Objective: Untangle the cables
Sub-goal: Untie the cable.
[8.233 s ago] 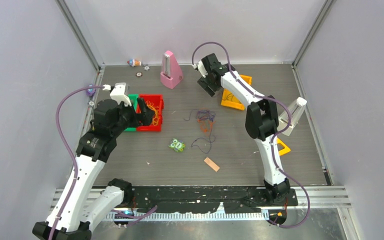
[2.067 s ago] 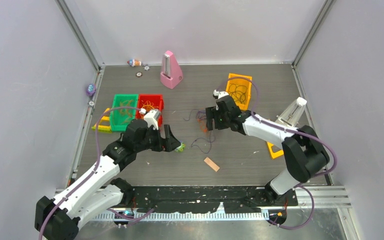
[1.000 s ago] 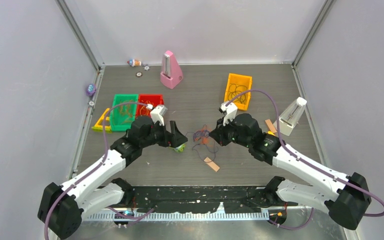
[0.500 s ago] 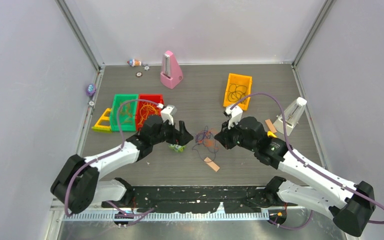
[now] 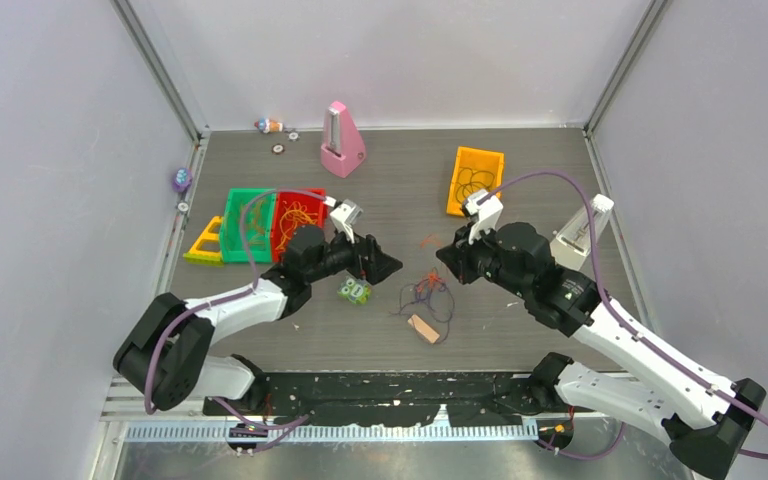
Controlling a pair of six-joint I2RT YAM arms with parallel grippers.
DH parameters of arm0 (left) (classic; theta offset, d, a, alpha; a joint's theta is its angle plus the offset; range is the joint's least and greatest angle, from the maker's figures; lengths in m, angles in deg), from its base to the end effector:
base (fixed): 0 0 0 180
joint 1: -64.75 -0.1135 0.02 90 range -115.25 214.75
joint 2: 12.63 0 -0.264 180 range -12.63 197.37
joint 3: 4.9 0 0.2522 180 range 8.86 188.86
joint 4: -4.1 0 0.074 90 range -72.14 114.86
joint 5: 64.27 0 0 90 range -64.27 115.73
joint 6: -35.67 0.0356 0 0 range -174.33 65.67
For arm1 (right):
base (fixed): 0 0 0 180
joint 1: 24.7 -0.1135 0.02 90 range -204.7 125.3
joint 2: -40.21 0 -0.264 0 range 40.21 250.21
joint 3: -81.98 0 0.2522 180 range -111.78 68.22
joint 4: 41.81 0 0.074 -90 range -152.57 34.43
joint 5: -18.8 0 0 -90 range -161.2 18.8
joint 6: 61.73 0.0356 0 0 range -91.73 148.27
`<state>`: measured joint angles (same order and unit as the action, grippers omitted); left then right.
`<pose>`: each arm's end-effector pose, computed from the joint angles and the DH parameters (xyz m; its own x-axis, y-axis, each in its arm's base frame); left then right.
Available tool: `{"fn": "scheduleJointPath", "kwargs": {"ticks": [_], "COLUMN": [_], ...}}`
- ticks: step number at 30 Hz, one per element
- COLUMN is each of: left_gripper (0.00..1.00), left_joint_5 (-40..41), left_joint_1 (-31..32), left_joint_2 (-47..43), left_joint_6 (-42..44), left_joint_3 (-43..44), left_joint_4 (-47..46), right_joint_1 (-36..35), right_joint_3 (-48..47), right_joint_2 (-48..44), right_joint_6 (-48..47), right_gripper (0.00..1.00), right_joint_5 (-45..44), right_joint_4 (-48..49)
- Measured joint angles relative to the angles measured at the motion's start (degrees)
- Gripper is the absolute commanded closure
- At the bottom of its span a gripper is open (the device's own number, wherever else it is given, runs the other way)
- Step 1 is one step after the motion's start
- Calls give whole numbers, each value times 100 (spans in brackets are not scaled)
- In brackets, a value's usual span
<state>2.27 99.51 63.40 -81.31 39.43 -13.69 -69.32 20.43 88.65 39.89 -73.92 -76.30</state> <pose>0.2173 -0.1681 0.2115 -0.5573 -0.1198 -0.8216 0.6594 0.5375 -0.5257 0.1382 0.1340 0.3283 -0.3891 -0.1014 -0.9156 -0.6042 0.7784 0.1706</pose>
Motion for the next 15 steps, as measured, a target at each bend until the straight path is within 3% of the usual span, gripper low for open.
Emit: {"fn": "scheduleJointPath", "kwargs": {"ticks": [15], "left_gripper": [18], "left_joint_5": [-562], "left_joint_1": [216], "left_joint_2": [612], "left_joint_6": [175], "left_joint_3": [-280], "left_joint_4": [-979], "right_joint_1": [0], "right_joint_3": [-765], "right_joint_2": [120], "right_joint_6": [11], "right_gripper": [94], "right_joint_5": [-177], "right_joint_4": [-214]}}
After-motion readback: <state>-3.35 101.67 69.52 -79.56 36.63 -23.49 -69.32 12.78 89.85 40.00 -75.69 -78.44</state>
